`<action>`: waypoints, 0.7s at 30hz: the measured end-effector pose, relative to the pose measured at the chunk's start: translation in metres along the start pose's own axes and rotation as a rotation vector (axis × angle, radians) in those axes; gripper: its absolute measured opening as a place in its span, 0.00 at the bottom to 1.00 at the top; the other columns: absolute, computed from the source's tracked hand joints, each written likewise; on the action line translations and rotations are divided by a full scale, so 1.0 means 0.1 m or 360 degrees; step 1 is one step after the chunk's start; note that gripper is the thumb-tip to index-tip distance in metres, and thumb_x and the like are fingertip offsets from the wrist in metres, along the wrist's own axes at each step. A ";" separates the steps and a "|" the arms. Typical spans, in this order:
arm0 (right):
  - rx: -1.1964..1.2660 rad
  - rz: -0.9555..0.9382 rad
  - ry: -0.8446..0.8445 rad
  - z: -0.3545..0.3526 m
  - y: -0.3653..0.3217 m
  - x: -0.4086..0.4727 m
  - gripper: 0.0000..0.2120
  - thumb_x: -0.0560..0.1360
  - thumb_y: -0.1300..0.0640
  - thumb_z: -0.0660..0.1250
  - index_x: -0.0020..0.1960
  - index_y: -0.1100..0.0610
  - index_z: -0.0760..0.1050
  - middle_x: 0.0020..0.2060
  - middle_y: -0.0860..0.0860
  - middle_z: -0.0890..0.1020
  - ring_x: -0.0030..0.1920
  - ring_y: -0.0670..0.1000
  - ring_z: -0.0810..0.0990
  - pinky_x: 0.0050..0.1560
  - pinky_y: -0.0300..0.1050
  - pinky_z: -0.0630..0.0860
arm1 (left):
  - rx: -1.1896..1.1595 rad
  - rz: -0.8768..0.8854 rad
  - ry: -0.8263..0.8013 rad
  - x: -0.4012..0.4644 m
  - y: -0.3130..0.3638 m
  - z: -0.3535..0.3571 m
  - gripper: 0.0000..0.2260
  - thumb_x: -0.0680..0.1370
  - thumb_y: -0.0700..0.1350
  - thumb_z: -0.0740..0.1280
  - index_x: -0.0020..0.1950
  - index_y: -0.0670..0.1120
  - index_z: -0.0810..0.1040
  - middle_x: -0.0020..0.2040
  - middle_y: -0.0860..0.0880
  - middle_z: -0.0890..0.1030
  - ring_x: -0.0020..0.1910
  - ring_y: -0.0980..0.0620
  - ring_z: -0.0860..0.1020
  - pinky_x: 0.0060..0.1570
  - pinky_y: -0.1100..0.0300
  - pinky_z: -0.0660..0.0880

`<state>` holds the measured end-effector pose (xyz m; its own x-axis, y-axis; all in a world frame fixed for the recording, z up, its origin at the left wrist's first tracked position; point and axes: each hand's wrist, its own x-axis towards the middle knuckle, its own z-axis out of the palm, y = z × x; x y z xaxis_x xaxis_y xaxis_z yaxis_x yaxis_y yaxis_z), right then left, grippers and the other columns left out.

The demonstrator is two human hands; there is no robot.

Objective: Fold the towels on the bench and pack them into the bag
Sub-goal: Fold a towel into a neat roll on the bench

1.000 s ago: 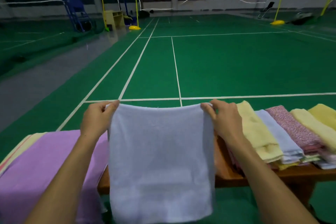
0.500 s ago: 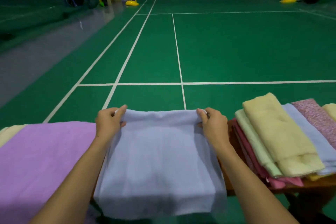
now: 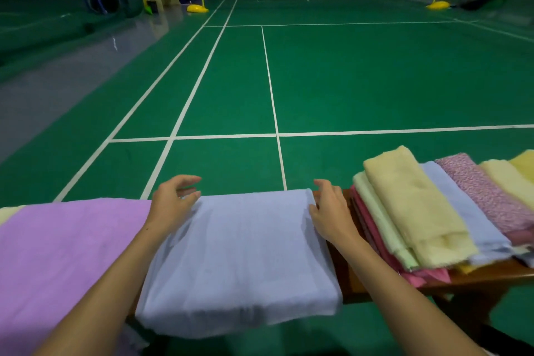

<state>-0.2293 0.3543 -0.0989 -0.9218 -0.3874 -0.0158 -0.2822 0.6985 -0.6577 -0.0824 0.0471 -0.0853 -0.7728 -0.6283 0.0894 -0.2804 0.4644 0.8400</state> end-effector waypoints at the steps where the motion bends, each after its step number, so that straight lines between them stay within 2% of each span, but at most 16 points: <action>1: -0.0026 0.0036 -0.0031 -0.02 0.05 -0.05 0.21 0.80 0.63 0.66 0.72 0.59 0.68 0.65 0.59 0.76 0.64 0.61 0.76 0.59 0.51 0.74 | 0.0001 0.0016 -0.0029 -0.05 0.02 0.00 0.14 0.79 0.34 0.73 0.62 0.47 0.83 0.58 0.50 0.85 0.55 0.52 0.84 0.64 0.46 0.80; 3: -0.0093 0.0103 -0.0094 -0.08 0.12 -0.17 0.16 0.80 0.58 0.69 0.65 0.60 0.72 0.57 0.58 0.81 0.59 0.63 0.80 0.51 0.52 0.76 | 0.0038 0.0050 -0.0109 -0.20 0.07 0.01 0.11 0.80 0.35 0.73 0.58 0.48 0.83 0.56 0.52 0.85 0.52 0.54 0.84 0.60 0.48 0.82; 5: -0.0233 0.0150 -0.0132 -0.14 0.17 -0.34 0.10 0.80 0.53 0.70 0.53 0.59 0.74 0.47 0.55 0.81 0.48 0.60 0.81 0.39 0.48 0.72 | 0.0073 0.0101 -0.0218 -0.39 0.14 0.06 0.09 0.79 0.36 0.74 0.55 0.50 0.84 0.54 0.53 0.87 0.49 0.54 0.85 0.55 0.50 0.83; 7: -0.0289 0.0197 -0.0175 -0.17 0.23 -0.52 0.16 0.78 0.49 0.71 0.39 0.56 0.69 0.35 0.51 0.77 0.36 0.56 0.76 0.31 0.45 0.65 | 0.0132 0.0203 -0.0384 -0.60 0.23 0.15 0.10 0.79 0.37 0.74 0.54 0.52 0.84 0.52 0.55 0.87 0.47 0.58 0.85 0.49 0.55 0.83; 9: -0.0299 0.0274 -0.0219 -0.18 0.26 -0.66 0.20 0.75 0.44 0.71 0.34 0.53 0.66 0.31 0.49 0.76 0.32 0.53 0.74 0.32 0.44 0.66 | 0.0175 0.0281 -0.0631 -0.79 0.36 0.25 0.10 0.80 0.40 0.74 0.56 0.54 0.83 0.51 0.56 0.87 0.48 0.59 0.85 0.47 0.60 0.82; 11: -0.0328 0.0307 -0.0260 -0.21 0.27 -0.76 0.21 0.73 0.41 0.70 0.33 0.53 0.67 0.29 0.48 0.77 0.32 0.52 0.74 0.34 0.44 0.67 | 0.0199 0.0280 -0.0821 -0.94 0.46 0.37 0.09 0.81 0.45 0.73 0.59 0.56 0.82 0.52 0.57 0.87 0.49 0.58 0.84 0.48 0.61 0.82; 13: -0.0251 0.0297 -0.0338 -0.22 0.27 -0.82 0.22 0.71 0.42 0.72 0.30 0.53 0.67 0.23 0.47 0.73 0.28 0.51 0.71 0.34 0.44 0.66 | 0.0271 0.0265 -0.0893 -1.06 0.47 0.48 0.09 0.81 0.50 0.73 0.60 0.58 0.82 0.52 0.59 0.86 0.49 0.59 0.84 0.51 0.60 0.82; 15: -0.0110 0.0283 -0.0435 -0.23 0.27 -0.85 0.24 0.70 0.46 0.75 0.25 0.53 0.65 0.18 0.46 0.66 0.24 0.47 0.66 0.33 0.44 0.64 | 0.0323 0.0247 -0.0856 -1.12 0.44 0.59 0.08 0.80 0.52 0.72 0.59 0.61 0.82 0.52 0.60 0.85 0.48 0.59 0.83 0.52 0.57 0.82; 17: 0.0044 0.0259 -0.0443 -0.22 0.24 -0.86 0.23 0.70 0.52 0.76 0.26 0.52 0.64 0.20 0.45 0.65 0.24 0.45 0.63 0.34 0.44 0.63 | 0.0381 0.0233 -0.0771 -1.11 0.43 0.68 0.05 0.80 0.54 0.71 0.56 0.62 0.82 0.50 0.61 0.84 0.45 0.59 0.81 0.51 0.55 0.82; 19: 0.0169 0.0193 -0.0412 -0.19 0.21 -0.87 0.16 0.73 0.55 0.74 0.34 0.51 0.68 0.28 0.44 0.72 0.29 0.45 0.69 0.34 0.44 0.66 | 0.0546 0.0250 -0.0713 -1.07 0.46 0.76 0.05 0.81 0.56 0.69 0.56 0.62 0.80 0.48 0.61 0.83 0.44 0.60 0.80 0.49 0.54 0.81; 21: 0.0245 0.0071 -0.0353 -0.14 0.14 -0.91 0.11 0.78 0.55 0.71 0.42 0.52 0.69 0.37 0.46 0.76 0.36 0.45 0.72 0.36 0.42 0.68 | 0.0906 0.0375 -0.0626 -1.05 0.52 0.83 0.07 0.83 0.57 0.65 0.60 0.63 0.77 0.48 0.61 0.81 0.47 0.59 0.79 0.47 0.55 0.79</action>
<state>-0.1530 0.4083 -0.0964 -0.8469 -0.4924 -0.2007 -0.1831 0.6245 -0.7592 -0.0628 0.1893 -0.0957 -0.9665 -0.2506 -0.0555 -0.2513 0.8795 0.4042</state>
